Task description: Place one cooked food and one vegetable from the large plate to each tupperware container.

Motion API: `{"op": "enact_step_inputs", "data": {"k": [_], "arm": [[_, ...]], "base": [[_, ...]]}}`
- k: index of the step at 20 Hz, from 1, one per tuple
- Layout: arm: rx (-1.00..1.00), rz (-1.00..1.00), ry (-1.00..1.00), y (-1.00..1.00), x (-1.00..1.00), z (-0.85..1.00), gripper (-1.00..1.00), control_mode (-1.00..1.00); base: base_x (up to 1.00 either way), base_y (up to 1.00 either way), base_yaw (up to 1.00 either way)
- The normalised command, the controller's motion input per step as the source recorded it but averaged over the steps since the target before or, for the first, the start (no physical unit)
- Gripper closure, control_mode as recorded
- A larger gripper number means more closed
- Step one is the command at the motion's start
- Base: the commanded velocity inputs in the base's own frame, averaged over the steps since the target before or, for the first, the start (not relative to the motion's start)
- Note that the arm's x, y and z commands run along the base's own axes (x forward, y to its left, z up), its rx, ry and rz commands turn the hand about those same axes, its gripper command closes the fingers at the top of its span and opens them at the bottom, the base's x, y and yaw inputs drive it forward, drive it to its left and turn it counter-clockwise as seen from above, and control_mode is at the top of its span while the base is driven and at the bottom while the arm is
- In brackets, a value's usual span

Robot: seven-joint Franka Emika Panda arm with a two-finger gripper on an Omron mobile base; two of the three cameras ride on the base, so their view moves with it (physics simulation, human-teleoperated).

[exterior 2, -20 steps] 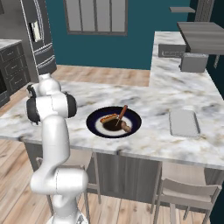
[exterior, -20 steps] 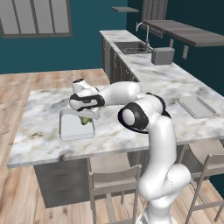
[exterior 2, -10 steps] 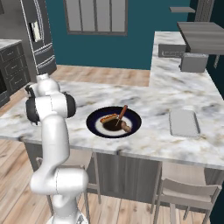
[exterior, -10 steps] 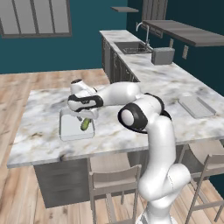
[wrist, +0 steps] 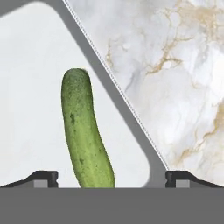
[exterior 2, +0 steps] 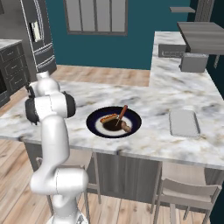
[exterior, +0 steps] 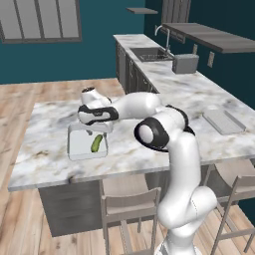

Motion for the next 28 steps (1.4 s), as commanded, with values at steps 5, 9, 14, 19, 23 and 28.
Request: {"op": "enact_step_inputs", "data": {"k": [5, 9, 14, 19, 23, 28], "arm": [[0.11, 0.04, -0.09, -0.79, -0.09, 0.74, -1.0, -1.0], [0.13, 0.01, 0.0, -1.0, 0.07, 0.46, -1.0, -1.0], [0.11, -0.03, 0.0, -1.0, 0.15, 0.09, -1.0, -1.0], [0.14, -0.07, 0.0, -1.0, 0.37, -0.04, -1.0, -1.0], [0.05, -0.01, 0.1, -1.0, 0.12, -0.11, -1.0, -1.0], [-0.04, -0.08, 0.06, -0.73, -0.01, -0.16, -1.0, -1.0]], "base": [[0.0, 0.0, 0.0], [0.0, 0.0, 0.0], [0.0, 0.0, 0.0], [0.0, 0.0, 0.0], [0.0, 0.0, 0.0], [0.0, 0.0, 0.0]]}}
